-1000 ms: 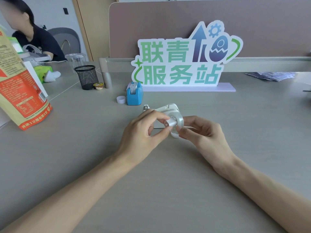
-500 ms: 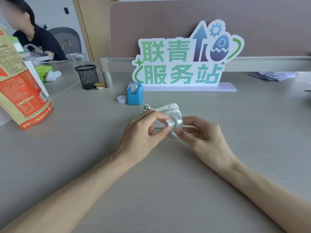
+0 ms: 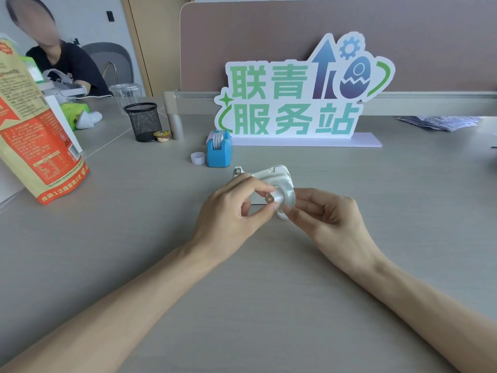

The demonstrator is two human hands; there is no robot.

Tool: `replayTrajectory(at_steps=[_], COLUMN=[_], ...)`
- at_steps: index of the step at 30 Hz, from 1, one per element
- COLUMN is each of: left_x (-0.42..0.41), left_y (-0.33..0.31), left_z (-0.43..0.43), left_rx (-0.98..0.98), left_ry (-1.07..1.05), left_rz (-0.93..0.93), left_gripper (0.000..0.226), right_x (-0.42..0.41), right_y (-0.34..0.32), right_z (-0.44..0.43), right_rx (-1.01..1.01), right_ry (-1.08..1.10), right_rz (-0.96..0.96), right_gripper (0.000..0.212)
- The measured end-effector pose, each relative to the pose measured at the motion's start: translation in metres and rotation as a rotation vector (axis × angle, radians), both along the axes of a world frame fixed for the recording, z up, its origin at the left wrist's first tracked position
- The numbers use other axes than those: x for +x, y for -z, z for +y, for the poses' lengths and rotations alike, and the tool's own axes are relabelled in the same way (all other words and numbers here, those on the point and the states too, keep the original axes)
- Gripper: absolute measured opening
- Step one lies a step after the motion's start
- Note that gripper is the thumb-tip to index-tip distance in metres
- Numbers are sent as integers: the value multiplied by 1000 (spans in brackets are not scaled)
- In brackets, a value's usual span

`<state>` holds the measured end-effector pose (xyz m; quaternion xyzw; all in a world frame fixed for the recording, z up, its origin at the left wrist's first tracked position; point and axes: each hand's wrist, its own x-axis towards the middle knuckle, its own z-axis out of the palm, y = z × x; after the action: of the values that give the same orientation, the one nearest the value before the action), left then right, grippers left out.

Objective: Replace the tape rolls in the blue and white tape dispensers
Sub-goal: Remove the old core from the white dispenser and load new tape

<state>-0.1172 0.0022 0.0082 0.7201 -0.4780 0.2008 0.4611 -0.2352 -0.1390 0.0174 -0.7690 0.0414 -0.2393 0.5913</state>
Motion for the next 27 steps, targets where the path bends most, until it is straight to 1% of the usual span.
replayTrajectory(at_steps=[6,8,11,13,15,16,17,18,19,22,25,27], left_x=[-2,-4,-6,-7,-7,-7,-6,-6,-5,-4,-2,-1], left_y=[-2,-2,-5,-7,-9,-9,-9,-9,-10,-10,-10,-11], left_z=[1,1,0,-2,-3,-3,-3,-3,-3,-2,0,1], left_rx=[11,9,-1,38,101,126,137,137,131,119,102,95], left_ry=[-2,-5,15,37,56,65,75,90,105,164,246,262], left_rz=[20,108,269,367,473,507,527,543,558,617,727,791], left_gripper=[16,22,42,50,44,39,35,32,30,24,18,17], right_x=[1,1,0,1,1,1,2,2,2,3,4,4], right_y=[1,1,-2,-3,-4,-4,-5,-5,-5,-4,-3,-4], right_z=[0,-1,-1,-2,-3,-3,-3,-3,-4,-5,-8,-7], right_rx=[-34,-6,60,88,122,147,172,195,202,199,271,297], right_ry=[1,-9,-17,-7,-9,-15,-23,-27,-24,-7,2,9], right_rz=[-13,-14,-11,1,24,42,58,74,86,112,108,102], right_gripper=[21,22,24,23,15,14,20,26,27,21,22,22])
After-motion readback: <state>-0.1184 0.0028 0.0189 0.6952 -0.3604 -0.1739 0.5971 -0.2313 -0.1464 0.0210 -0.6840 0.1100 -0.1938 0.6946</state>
